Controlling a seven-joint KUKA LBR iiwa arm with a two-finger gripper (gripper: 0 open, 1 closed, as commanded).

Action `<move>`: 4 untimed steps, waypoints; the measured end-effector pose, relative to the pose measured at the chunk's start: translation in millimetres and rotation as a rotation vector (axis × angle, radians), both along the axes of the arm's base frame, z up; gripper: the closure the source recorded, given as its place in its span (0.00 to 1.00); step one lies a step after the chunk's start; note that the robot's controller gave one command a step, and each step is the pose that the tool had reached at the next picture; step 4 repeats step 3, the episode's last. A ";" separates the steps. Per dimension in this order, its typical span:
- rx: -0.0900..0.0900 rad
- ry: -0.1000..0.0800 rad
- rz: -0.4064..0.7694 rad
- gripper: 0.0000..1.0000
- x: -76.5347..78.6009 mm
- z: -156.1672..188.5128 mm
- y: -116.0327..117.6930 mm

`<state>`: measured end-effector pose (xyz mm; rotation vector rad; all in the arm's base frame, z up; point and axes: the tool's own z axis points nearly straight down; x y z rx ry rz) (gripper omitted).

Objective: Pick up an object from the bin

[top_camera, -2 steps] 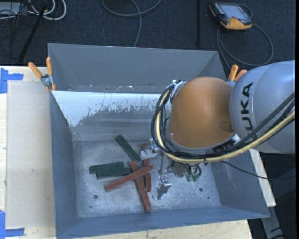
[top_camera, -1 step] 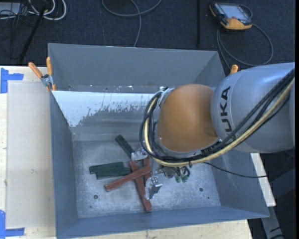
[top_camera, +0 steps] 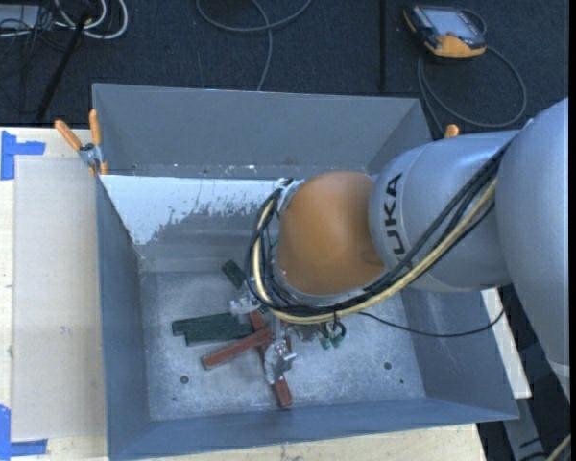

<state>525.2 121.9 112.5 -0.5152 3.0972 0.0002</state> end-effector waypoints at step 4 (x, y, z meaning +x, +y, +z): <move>0.001 0.000 0.043 1.00 26.3 98.8 2.2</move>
Offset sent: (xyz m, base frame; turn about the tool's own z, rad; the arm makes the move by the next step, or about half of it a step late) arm 0.0000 0.0000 0.0000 0.0000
